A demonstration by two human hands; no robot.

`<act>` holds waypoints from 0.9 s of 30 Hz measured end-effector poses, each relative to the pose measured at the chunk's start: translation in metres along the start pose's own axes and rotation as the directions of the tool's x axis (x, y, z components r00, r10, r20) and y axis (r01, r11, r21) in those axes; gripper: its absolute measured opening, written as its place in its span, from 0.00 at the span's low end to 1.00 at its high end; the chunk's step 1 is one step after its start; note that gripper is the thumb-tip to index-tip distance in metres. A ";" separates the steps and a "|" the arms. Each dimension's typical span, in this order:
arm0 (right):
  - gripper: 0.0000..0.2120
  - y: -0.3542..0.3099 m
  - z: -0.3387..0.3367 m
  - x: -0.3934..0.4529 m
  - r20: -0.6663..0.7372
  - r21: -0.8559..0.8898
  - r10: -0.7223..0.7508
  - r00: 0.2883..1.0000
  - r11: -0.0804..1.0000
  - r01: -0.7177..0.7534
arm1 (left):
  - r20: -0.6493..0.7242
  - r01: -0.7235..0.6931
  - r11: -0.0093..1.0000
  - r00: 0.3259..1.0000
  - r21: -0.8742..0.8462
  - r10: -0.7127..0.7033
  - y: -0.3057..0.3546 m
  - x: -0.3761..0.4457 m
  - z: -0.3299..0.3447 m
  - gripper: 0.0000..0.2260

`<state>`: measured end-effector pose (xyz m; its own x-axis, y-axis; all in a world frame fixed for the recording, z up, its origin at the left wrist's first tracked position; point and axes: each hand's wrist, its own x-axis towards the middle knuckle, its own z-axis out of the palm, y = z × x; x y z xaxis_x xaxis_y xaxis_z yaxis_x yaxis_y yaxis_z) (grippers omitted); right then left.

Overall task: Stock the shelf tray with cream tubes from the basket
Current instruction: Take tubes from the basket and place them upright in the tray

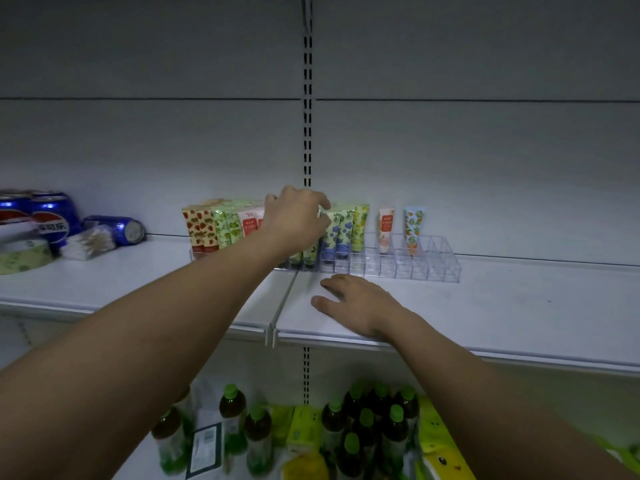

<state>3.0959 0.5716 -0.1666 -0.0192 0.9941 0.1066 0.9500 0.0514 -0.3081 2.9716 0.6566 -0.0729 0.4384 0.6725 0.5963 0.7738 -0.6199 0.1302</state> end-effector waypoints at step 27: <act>0.14 0.000 0.223 -0.135 0.522 0.253 0.236 0.820 0.875 -0.413 | 0.738 0.633 0.746 0.600 -0.205 -0.307 -0.057 -0.382 0.166 0.06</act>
<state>3.0286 0.4583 -0.3920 0.0462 0.8768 -0.4786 0.7604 -0.3416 -0.5524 2.8362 0.5019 -0.4393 0.3633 0.8927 -0.2668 0.7617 -0.1196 0.6368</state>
